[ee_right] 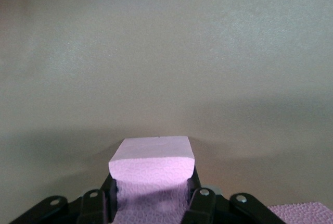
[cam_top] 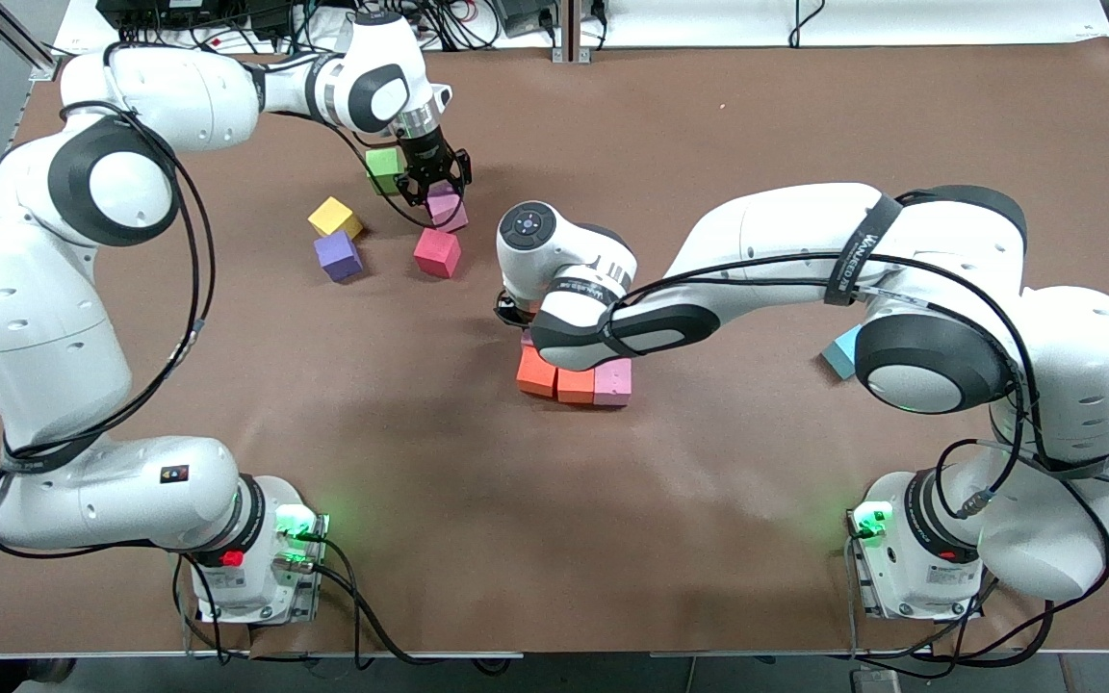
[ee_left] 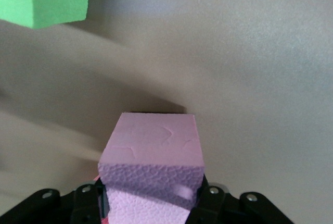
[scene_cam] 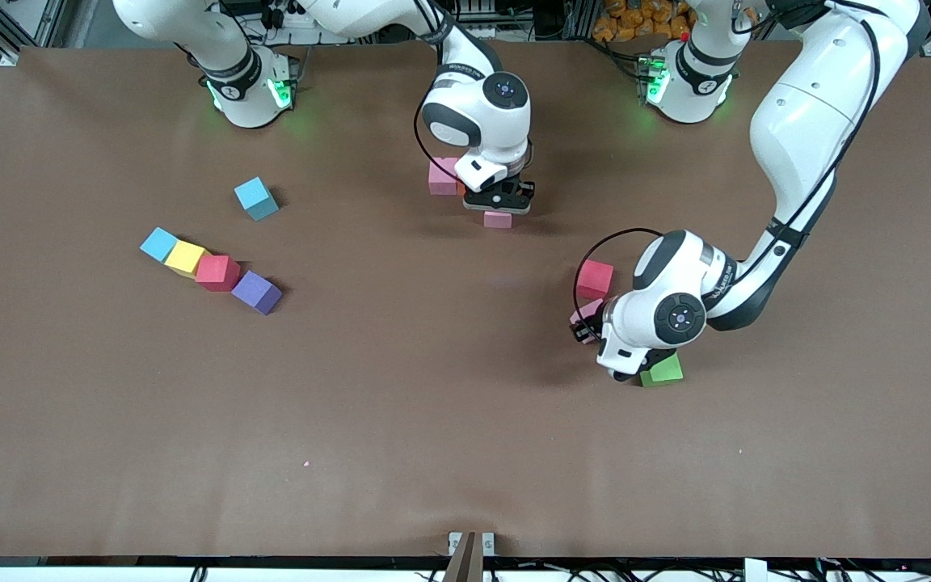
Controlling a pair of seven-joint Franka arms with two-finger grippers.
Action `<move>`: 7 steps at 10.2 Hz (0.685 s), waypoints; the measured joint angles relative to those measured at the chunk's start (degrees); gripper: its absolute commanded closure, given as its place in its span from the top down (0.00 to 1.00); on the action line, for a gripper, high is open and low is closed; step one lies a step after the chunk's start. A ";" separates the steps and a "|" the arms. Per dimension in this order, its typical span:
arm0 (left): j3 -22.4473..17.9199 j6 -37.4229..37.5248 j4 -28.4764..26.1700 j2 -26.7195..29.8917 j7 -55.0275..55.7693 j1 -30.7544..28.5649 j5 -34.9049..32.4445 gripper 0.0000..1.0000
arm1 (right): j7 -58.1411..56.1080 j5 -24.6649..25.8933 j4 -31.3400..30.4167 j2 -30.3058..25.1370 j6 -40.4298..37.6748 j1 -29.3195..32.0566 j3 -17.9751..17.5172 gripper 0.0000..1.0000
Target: Form number 2 with 11 blocks
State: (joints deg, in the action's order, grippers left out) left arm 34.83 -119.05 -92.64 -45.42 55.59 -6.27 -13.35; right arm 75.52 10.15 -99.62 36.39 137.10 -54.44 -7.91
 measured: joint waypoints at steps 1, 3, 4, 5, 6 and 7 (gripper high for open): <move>-0.01 0.01 0.06 0.00 -1.09 -0.02 0.00 0.00 | 0.00 0.00 -0.01 0.00 -0.04 -0.04 -0.01 0.41; 0.00 0.15 0.78 0.07 -1.57 -0.03 0.00 0.00 | 0.01 0.02 -0.01 -0.04 -0.34 -0.35 -0.02 0.41; 0.13 0.78 1.53 0.21 -1.57 0.00 0.00 0.00 | 0.03 0.02 -0.01 -0.05 -0.41 -0.44 -0.02 0.41; 0.58 1.98 2.67 0.34 -1.57 0.09 0.00 0.00 | 0.04 0.02 -0.01 -0.06 -0.45 -0.47 -0.02 0.41; 1.29 3.50 4.01 0.42 -1.57 0.21 0.00 0.00 | 0.04 0.02 -0.01 -0.06 -0.45 -0.48 -0.02 0.42; 2.02 5.02 5.06 0.52 -1.57 0.29 0.00 0.00 | 0.04 0.02 -0.01 -0.06 -0.46 -0.48 -0.02 0.43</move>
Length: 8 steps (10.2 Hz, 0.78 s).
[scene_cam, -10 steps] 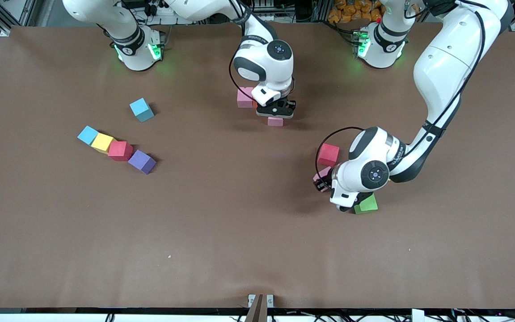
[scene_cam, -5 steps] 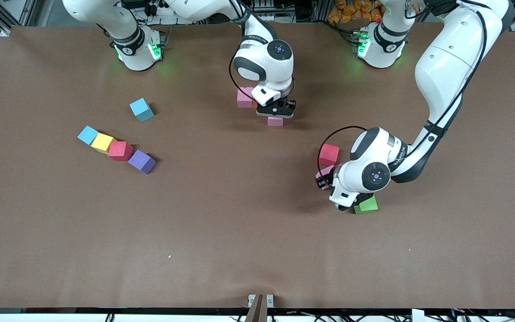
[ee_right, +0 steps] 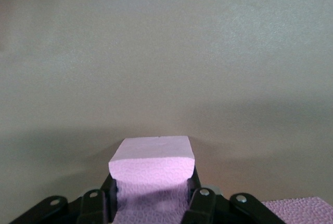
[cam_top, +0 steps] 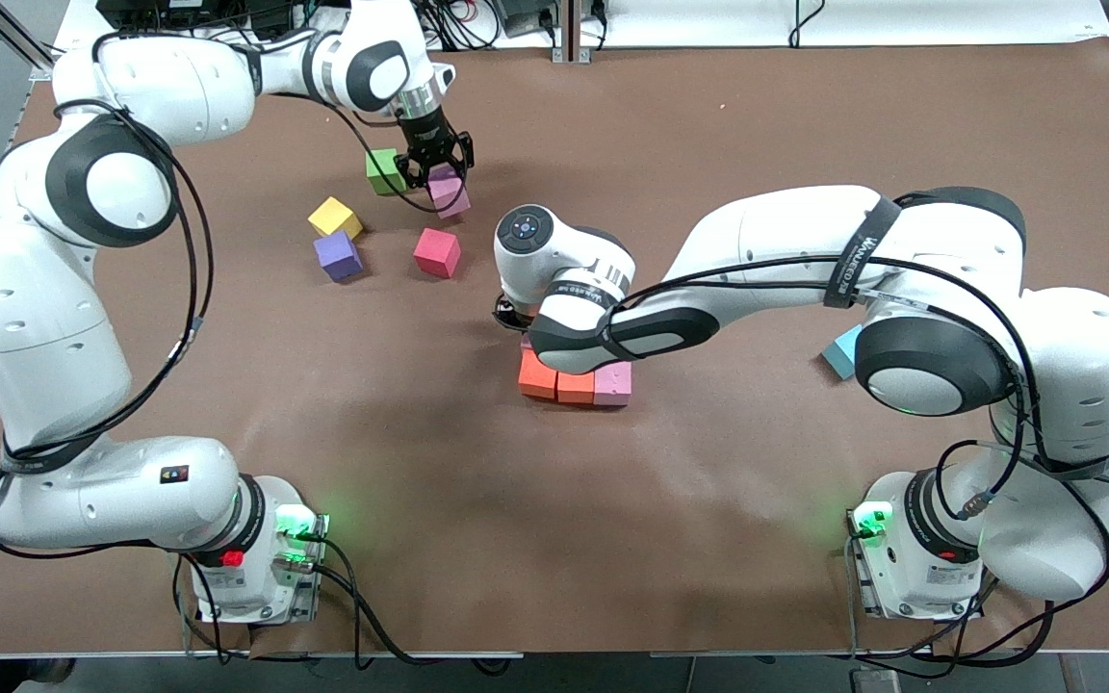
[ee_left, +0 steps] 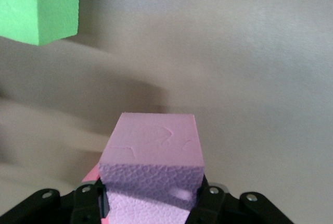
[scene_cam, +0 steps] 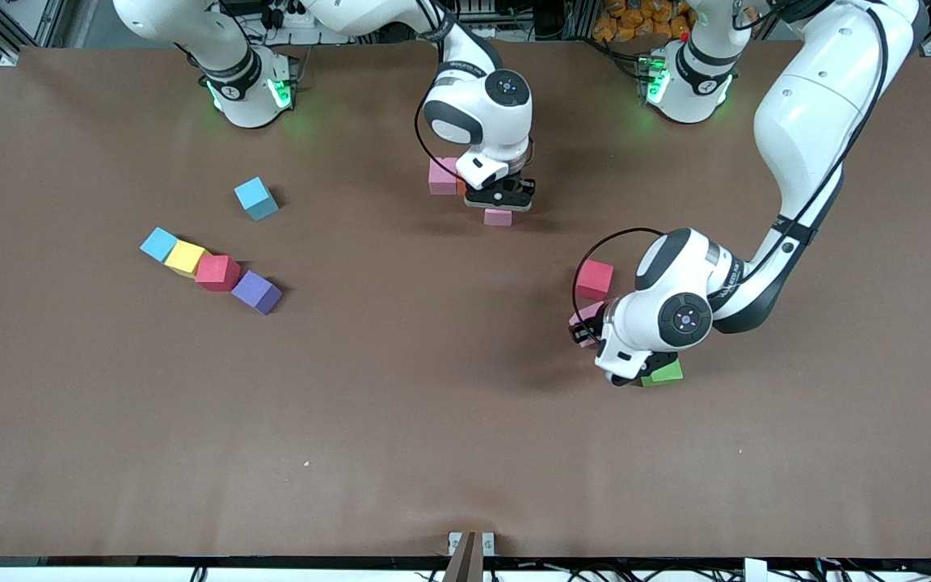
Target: Form number 2 with 11 blocks
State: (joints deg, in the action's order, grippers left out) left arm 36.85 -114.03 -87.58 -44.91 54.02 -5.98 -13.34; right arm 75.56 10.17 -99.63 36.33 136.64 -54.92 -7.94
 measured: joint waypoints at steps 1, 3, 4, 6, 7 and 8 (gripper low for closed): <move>0.71 1.93 0.84 0.10 0.00 0.09 0.00 0.00 | 0.00 0.02 0.00 0.00 0.00 0.00 0.00 0.43; 1.40 5.49 2.51 0.26 0.00 0.31 0.00 0.00 | -0.01 0.33 -0.05 -0.01 -0.02 -0.02 -0.02 0.43; 1.74 6.53 3.18 0.47 0.00 0.23 0.00 0.00 | -0.01 0.55 -0.17 -0.08 -0.01 -0.04 -0.04 0.43; 1.80 7.56 3.52 1.21 0.00 -0.19 0.00 0.00 | -0.02 1.34 -1.20 -0.66 0.00 -0.05 -0.08 0.43; 1.80 7.69 3.53 1.35 0.00 -0.31 0.00 0.00 | -0.02 1.45 -1.80 -1.05 0.00 -0.05 -0.07 0.43; 1.80 7.73 3.52 1.35 0.00 -0.31 0.00 0.00 | -0.02 1.48 -2.16 -1.27 0.05 -0.05 -0.07 0.44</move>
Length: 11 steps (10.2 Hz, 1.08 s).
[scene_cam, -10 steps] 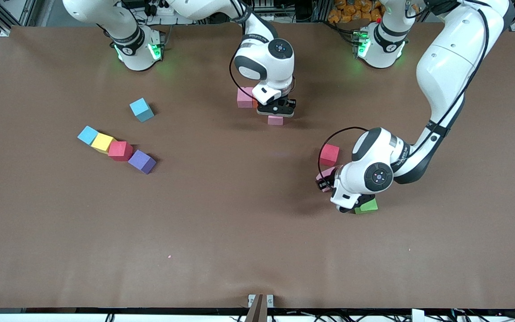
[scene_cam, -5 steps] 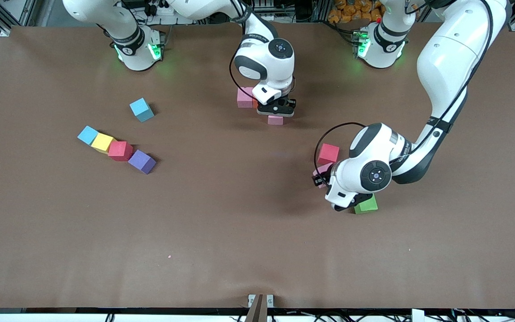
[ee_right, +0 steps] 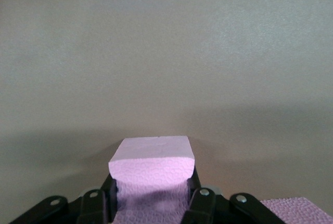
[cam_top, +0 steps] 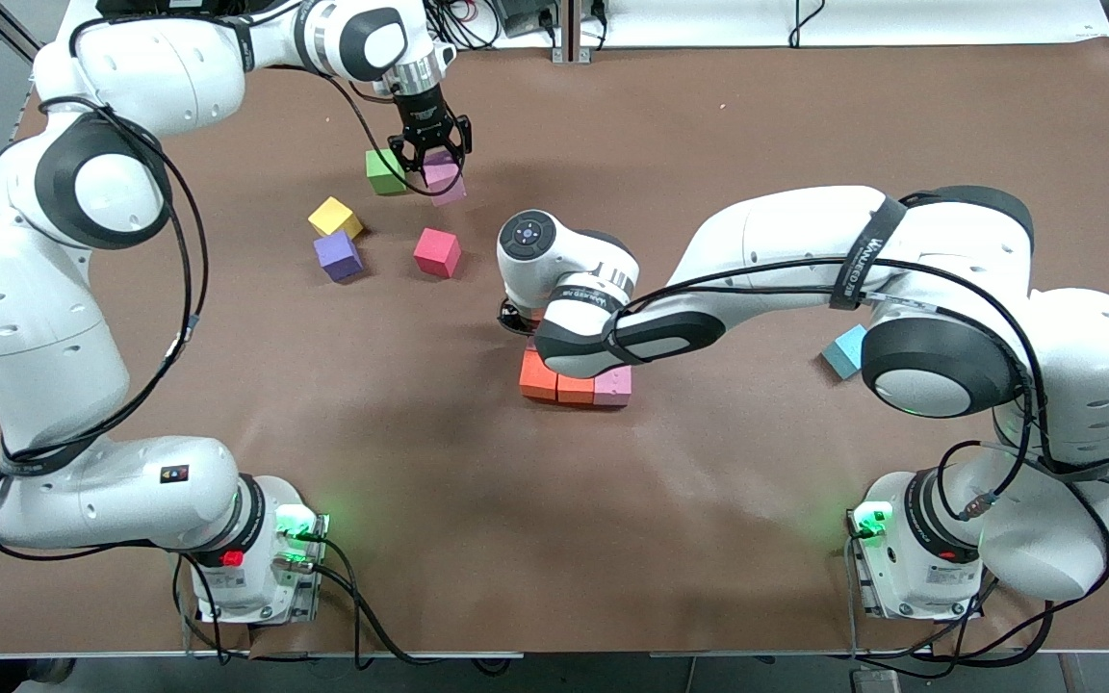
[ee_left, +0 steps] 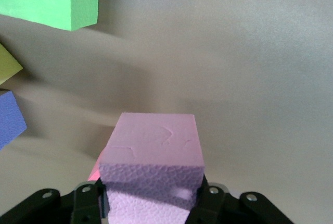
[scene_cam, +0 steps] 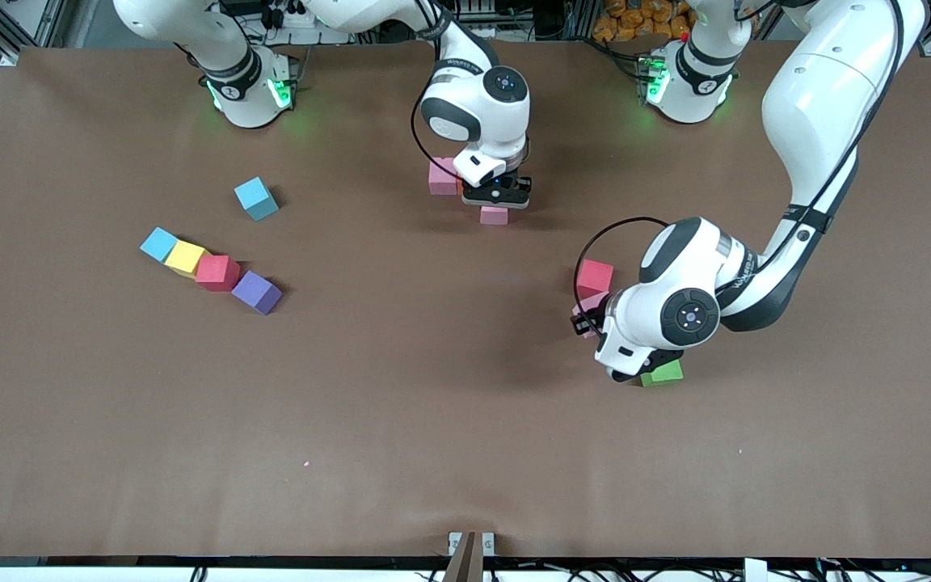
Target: Form number 2 with 11 blocks
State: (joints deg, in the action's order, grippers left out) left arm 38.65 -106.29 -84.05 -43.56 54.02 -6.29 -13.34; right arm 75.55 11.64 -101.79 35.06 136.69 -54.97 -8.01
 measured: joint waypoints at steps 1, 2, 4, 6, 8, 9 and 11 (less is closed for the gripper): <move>0.00 0.02 0.00 0.00 0.00 0.01 0.00 0.00 | 0.00 0.02 -0.06 -0.03 0.06 0.00 0.00 0.57; 0.01 0.05 0.00 0.00 0.00 0.08 0.00 0.00 | 0.02 0.02 -0.07 -0.03 0.07 0.00 0.00 0.83; 0.02 0.18 -0.08 0.00 0.00 0.51 0.00 0.00 | 0.10 0.02 -0.18 -0.02 0.08 0.00 0.03 1.00; 0.01 0.30 -0.10 0.00 0.00 0.44 0.00 0.00 | 0.19 0.02 -0.69 -0.02 0.10 0.00 0.16 1.00; -0.02 0.39 -0.13 -0.01 0.00 0.36 0.00 0.00 | 0.19 0.03 -0.58 -0.79 0.30 0.08 0.43 1.00; -0.06 0.47 -0.24 -0.04 0.00 0.35 0.00 0.00 | 0.19 0.03 -0.55 -1.82 0.29 0.28 0.54 1.00; -0.04 0.51 -0.73 -0.13 0.02 0.72 0.00 0.01 | 0.12 0.03 -0.49 -5.12 -1.59 1.13 0.87 1.00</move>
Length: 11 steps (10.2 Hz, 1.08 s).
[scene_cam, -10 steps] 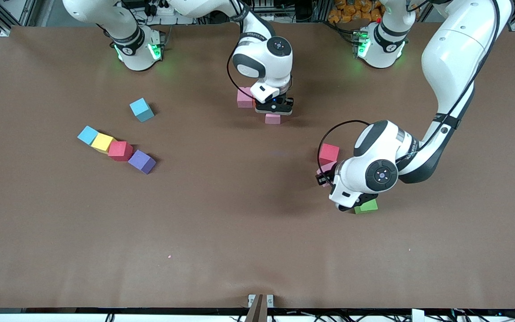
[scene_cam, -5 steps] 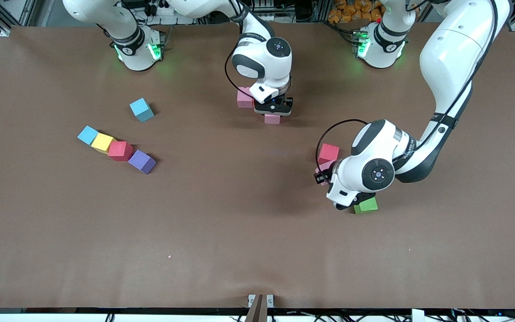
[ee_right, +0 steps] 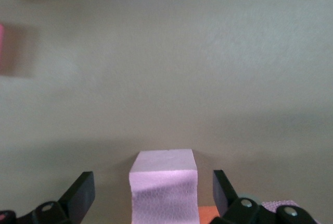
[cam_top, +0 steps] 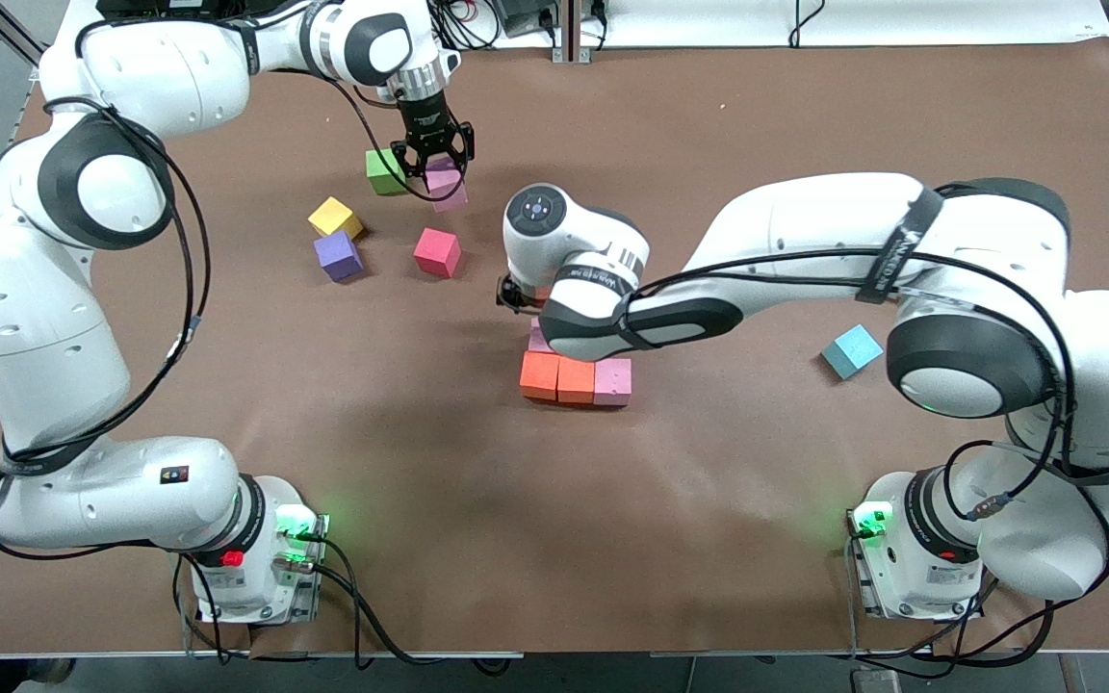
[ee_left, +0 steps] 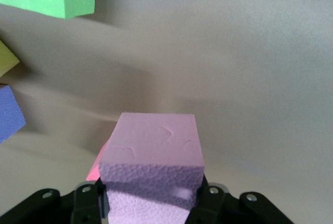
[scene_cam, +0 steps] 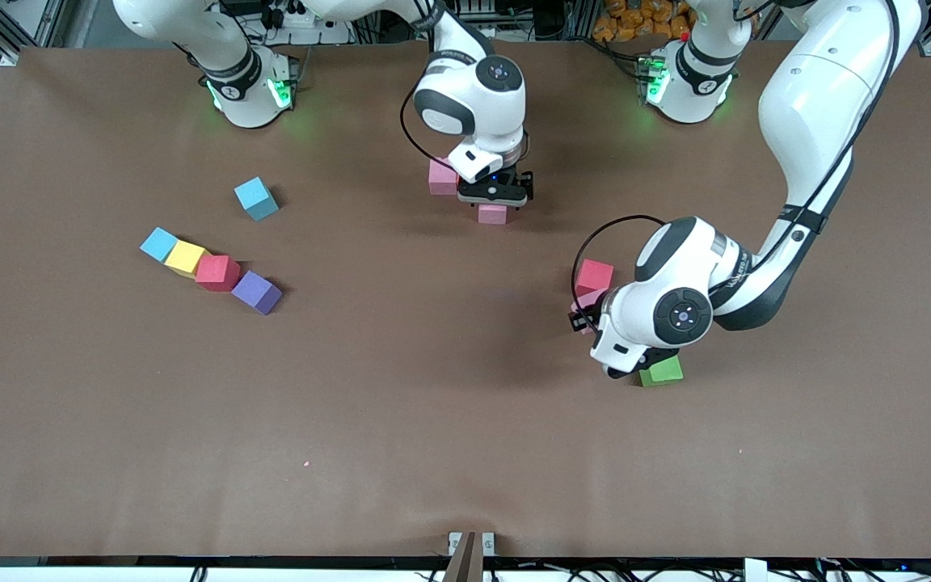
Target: Form number 2 with 11 blocks
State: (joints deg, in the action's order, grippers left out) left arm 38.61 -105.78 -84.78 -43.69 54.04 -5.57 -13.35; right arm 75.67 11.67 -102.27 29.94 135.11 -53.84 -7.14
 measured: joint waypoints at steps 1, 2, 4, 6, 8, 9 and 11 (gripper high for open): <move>0.03 0.01 -0.20 -0.05 0.21 0.55 0.00 0.06 | -0.96 0.04 0.02 -2.05 -2.57 0.78 0.07 1.00; 0.02 0.01 -0.41 -0.16 0.88 1.44 0.00 0.10 | -2.88 0.04 -0.06 -4.44 -5.42 1.94 0.13 1.00; 0.02 0.01 -0.49 -0.24 3.34 3.30 0.00 0.10 | -10.14 0.05 -1.84 -10.49 -8.52 7.64 0.17 1.00; 0.13 0.00 -0.49 -0.28 4.08 4.73 0.01 0.11 | -19.38 0.04 -4.37 -15.66 -11.14 14.76 0.24 1.00; 0.14 -0.03 -0.61 -0.81 4.90 9.12 0.02 0.18 | -27.66 0.04 -6.11 -18.12 -12.75 20.78 0.23 1.00; 0.00 -0.23 -0.66 -1.34 5.78 11.73 0.02 0.18 | -32.90 0.04 -7.34 -18.84 -12.79 24.36 0.21 1.00; -0.40 -1.70 -1.07 -2.76 6.80 14.82 0.02 0.19 | -45.41 0.04 -9.66 -20.06 -12.64 32.04 0.23 1.00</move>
State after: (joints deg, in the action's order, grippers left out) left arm 38.22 -107.48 -85.85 -46.45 60.84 9.25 -13.33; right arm 30.25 11.71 -111.93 9.88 122.46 -21.80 -6.91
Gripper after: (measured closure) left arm 0.436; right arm 0.000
